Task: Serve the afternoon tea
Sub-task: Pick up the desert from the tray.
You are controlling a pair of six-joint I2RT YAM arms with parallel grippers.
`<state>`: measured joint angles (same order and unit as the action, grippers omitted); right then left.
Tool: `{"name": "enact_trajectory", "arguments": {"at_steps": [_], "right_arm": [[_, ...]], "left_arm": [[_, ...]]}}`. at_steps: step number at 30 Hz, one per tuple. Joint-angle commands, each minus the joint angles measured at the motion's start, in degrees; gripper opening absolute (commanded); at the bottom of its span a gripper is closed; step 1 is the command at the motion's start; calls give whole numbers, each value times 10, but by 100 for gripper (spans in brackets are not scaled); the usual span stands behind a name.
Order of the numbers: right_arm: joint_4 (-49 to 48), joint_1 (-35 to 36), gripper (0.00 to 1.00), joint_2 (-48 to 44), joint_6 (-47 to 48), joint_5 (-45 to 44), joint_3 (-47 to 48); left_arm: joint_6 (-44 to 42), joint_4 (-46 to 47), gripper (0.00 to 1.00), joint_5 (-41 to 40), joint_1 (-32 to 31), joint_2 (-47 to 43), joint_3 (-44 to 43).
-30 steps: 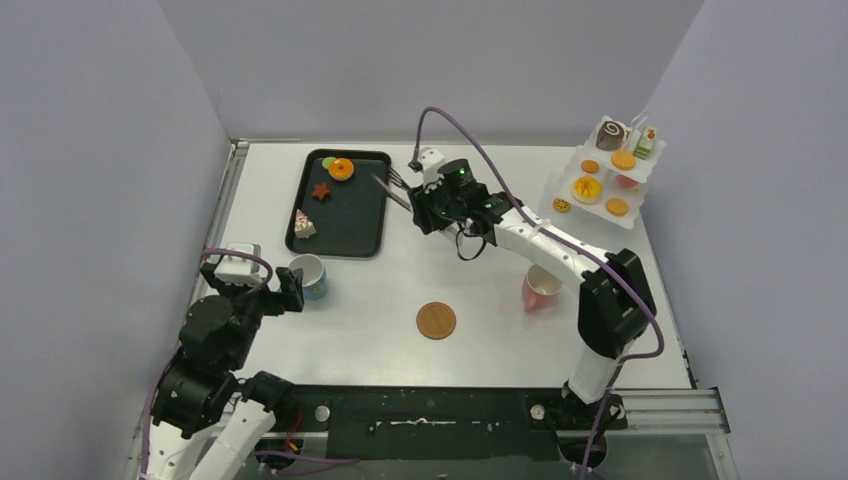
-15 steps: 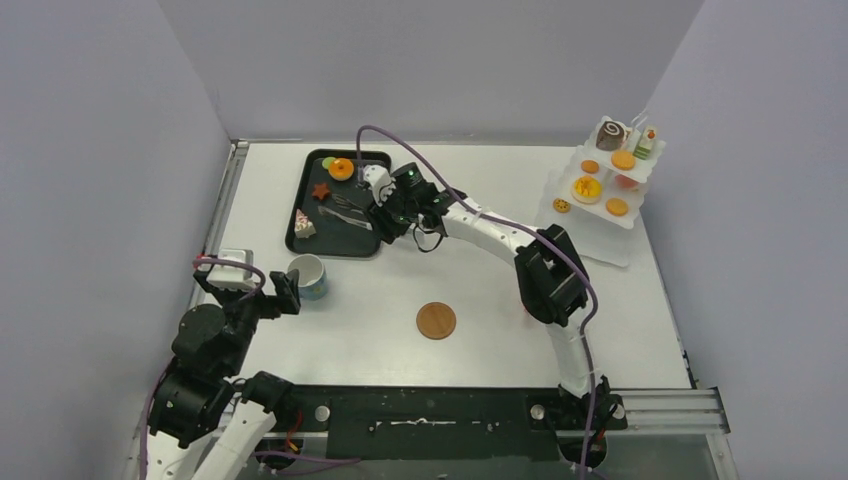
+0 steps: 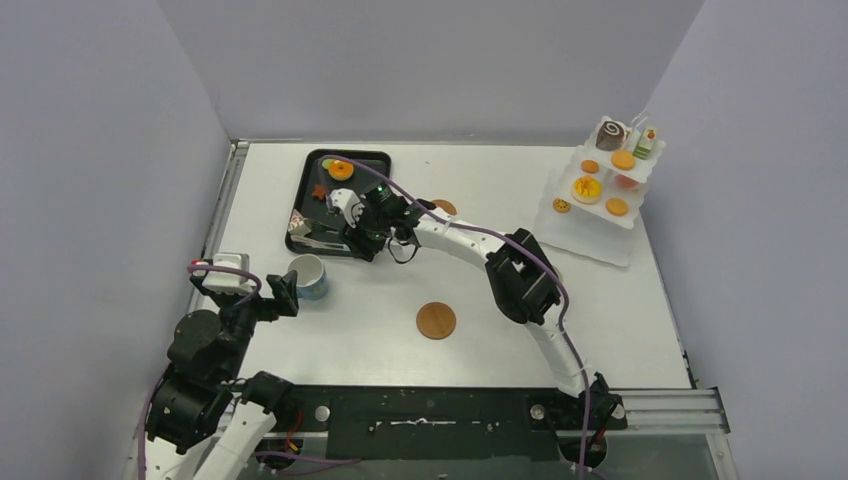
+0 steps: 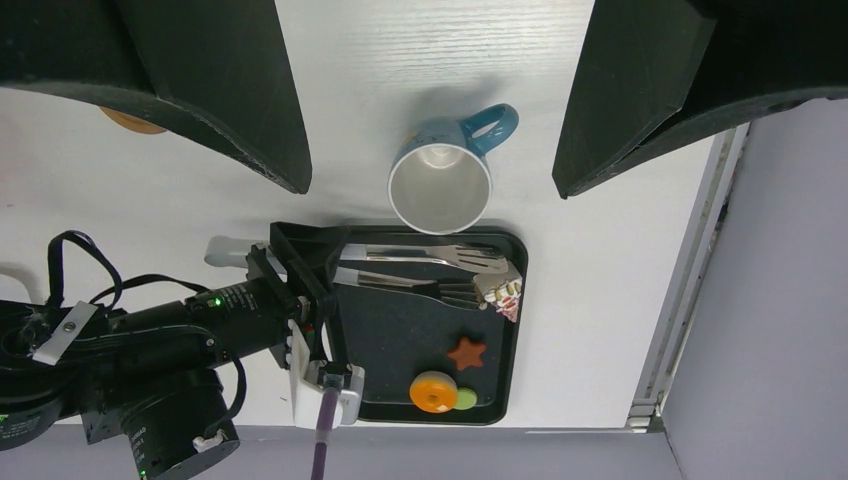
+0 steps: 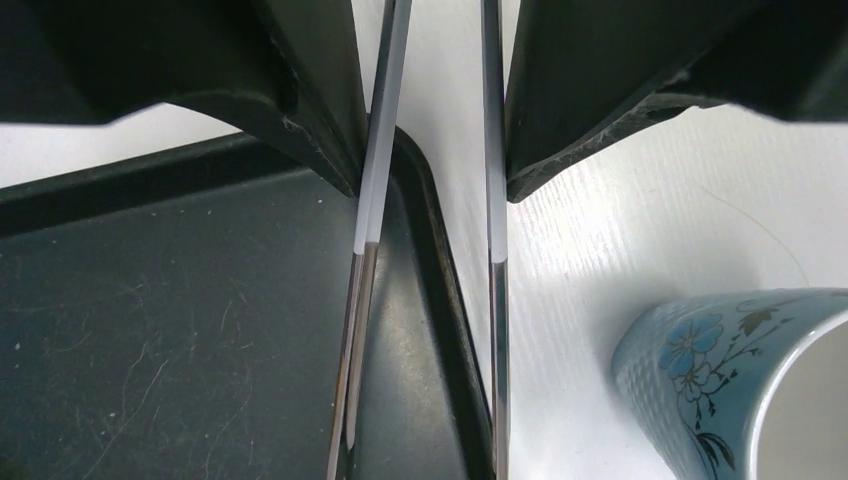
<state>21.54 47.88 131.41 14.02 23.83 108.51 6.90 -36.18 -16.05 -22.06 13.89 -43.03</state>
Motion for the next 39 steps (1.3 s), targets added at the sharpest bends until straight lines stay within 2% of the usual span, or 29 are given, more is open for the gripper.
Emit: {"name": "enact_trajectory", "arguments": {"at_steps": [1, 16, 25, 39], "right_arm": [[-20, 1, 48, 3, 31, 2, 56], [-12, 12, 49, 41, 45, -34, 98], [-31, 16, 42, 25, 39, -68, 83], [-61, 15, 38, -35, 20, -90, 20]], "left_arm": [[1, 34, 90, 3, -2, -3, -5], [1, 34, 90, 2, 0, -1, -5], [1, 34, 90, 3, 0, -2, -4], [0, 32, 90, 3, 0, 3, -5]]}}
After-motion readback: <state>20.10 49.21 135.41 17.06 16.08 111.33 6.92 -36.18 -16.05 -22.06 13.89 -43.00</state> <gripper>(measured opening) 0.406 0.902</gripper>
